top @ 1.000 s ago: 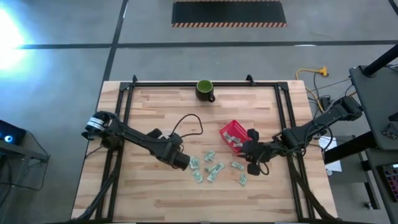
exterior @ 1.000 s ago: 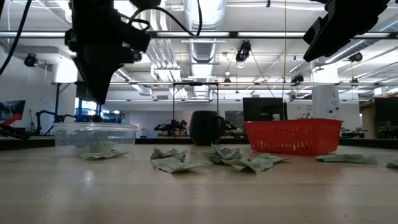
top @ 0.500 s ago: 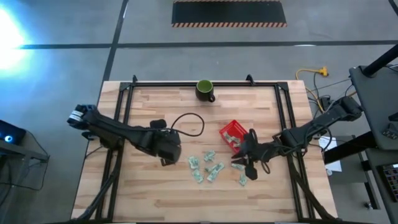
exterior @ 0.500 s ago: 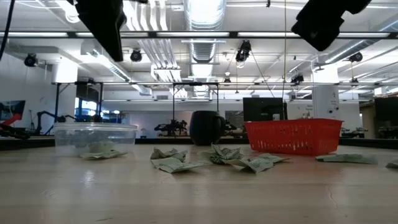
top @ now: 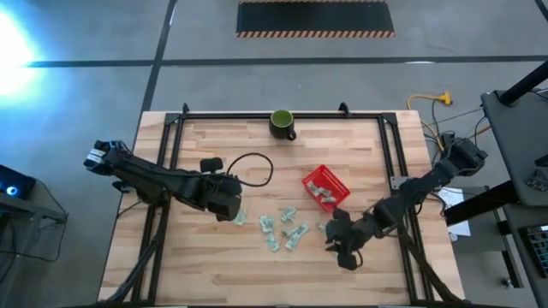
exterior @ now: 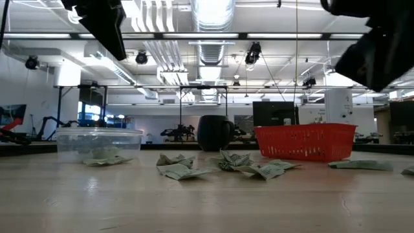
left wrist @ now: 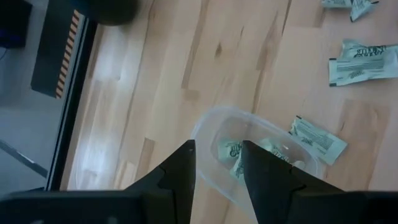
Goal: Pick and place items into bin
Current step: Put the stevia packet into the red basket
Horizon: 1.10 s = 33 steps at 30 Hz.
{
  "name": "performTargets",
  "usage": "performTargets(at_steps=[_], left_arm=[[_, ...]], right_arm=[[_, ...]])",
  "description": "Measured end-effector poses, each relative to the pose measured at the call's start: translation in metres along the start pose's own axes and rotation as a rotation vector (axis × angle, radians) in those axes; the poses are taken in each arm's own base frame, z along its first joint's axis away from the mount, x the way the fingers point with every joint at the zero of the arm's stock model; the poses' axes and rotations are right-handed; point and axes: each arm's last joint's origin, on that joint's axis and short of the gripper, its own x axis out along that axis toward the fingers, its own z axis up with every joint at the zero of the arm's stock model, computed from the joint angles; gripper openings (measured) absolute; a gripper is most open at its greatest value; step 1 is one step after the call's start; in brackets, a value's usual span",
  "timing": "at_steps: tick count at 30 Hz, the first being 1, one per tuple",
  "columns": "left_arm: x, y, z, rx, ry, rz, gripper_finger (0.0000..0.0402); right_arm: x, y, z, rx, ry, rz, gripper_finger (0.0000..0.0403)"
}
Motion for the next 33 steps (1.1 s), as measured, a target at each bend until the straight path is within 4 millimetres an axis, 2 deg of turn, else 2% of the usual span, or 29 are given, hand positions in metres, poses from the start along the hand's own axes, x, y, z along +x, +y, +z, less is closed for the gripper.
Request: performTargets(at_steps=[6, 15, 26, 33], left_arm=[[0.007, -0.005, -0.001, -0.019, -0.025, -0.014, 0.0112], [0.01, -0.009, 0.003, -0.078, -0.071, -0.043, 0.0112], [0.009, -0.011, 0.007, -0.2, -0.095, -0.076, 0.0112], [0.009, -0.012, 0.009, -0.219, -0.111, -0.087, 0.0112]], right_arm=[[0.006, 0.006, -0.013, -0.098, 0.058, -0.016, 0.0138], [0.017, -0.001, -0.025, -0.23, 0.165, -0.094, 0.0185], [0.032, -0.005, -0.032, -0.402, 0.238, -0.105, 0.0204], [0.04, -0.007, -0.036, -0.467, 0.273, -0.117, 0.0206]])
